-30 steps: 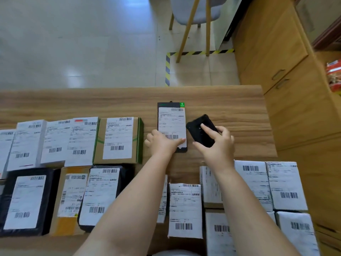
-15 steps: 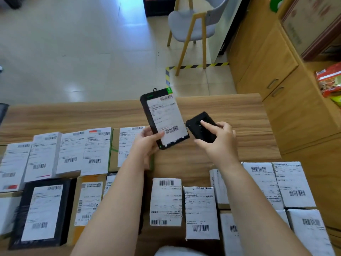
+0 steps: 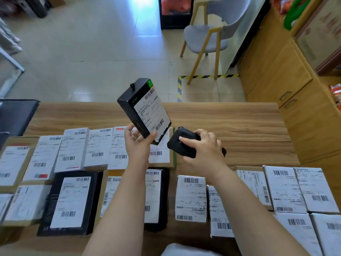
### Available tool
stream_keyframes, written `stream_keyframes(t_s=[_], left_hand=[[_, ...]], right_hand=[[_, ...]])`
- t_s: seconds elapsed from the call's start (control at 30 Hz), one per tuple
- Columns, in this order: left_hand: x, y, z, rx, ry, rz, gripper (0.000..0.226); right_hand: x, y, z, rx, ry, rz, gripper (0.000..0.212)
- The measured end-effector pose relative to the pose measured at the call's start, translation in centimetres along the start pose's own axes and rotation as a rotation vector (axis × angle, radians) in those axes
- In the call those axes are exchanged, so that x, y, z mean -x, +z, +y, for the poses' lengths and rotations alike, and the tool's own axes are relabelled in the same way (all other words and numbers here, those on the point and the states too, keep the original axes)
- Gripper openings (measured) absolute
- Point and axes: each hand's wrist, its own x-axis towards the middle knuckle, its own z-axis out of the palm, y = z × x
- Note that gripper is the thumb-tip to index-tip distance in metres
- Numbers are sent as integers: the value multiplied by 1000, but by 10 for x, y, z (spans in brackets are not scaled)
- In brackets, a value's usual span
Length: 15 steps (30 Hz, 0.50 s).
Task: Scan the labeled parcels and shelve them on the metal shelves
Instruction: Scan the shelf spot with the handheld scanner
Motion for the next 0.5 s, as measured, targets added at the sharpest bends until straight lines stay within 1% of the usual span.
stream_keyframes(t_s=[0.27,0.43,0.5], left_hand=[[0,-25,-1,6,-15,4,64],[11,-35,4,13,-4,62,66],[19,-39,6,27,-22,101,63]], right_hand=[[9,3,-16,15,11,-14,55],[13,3,-18,-36,-39,-7,54],[15,4,-18,-64,-60,5,53]])
